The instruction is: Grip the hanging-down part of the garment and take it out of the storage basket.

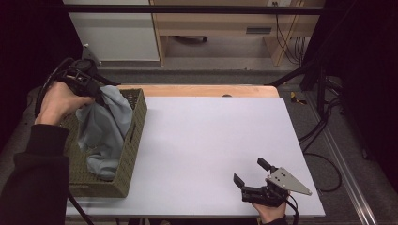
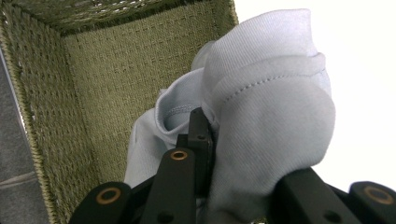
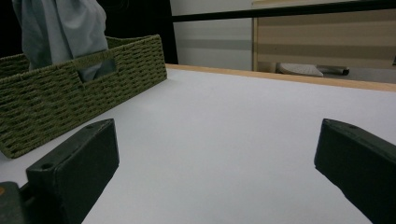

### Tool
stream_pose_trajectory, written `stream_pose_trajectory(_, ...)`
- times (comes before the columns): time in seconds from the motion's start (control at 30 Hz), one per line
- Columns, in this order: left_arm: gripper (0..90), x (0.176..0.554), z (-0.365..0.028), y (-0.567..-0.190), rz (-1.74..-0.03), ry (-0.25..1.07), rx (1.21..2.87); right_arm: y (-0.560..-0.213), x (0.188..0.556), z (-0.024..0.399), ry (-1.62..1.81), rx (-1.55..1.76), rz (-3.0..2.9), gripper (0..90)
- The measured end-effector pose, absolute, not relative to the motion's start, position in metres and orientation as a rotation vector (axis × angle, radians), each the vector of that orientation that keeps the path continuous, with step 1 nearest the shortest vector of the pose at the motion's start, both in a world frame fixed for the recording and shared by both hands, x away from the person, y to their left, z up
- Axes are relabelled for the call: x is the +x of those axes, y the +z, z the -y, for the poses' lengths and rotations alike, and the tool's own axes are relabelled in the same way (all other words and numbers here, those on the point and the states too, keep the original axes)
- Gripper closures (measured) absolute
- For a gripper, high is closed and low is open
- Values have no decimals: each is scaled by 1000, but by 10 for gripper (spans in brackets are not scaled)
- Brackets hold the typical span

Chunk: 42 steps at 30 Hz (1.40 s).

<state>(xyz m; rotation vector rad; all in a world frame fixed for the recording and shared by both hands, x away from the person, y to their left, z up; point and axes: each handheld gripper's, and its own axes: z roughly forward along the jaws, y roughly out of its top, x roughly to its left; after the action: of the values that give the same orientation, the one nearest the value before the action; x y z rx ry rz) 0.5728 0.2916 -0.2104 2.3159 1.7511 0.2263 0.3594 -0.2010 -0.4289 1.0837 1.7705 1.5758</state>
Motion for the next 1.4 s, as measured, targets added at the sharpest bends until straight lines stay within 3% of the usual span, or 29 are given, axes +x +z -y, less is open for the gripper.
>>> stream_pose_trajectory(0.9,778,551,-296,-151,-1686,347,2290,-427,363,196,1588,1075,-1797,2)
stream_pose_trajectory(1.4,777,544,-287,-121,-1652,390,2304,-410,377,175,1631,1018,-1836,5)
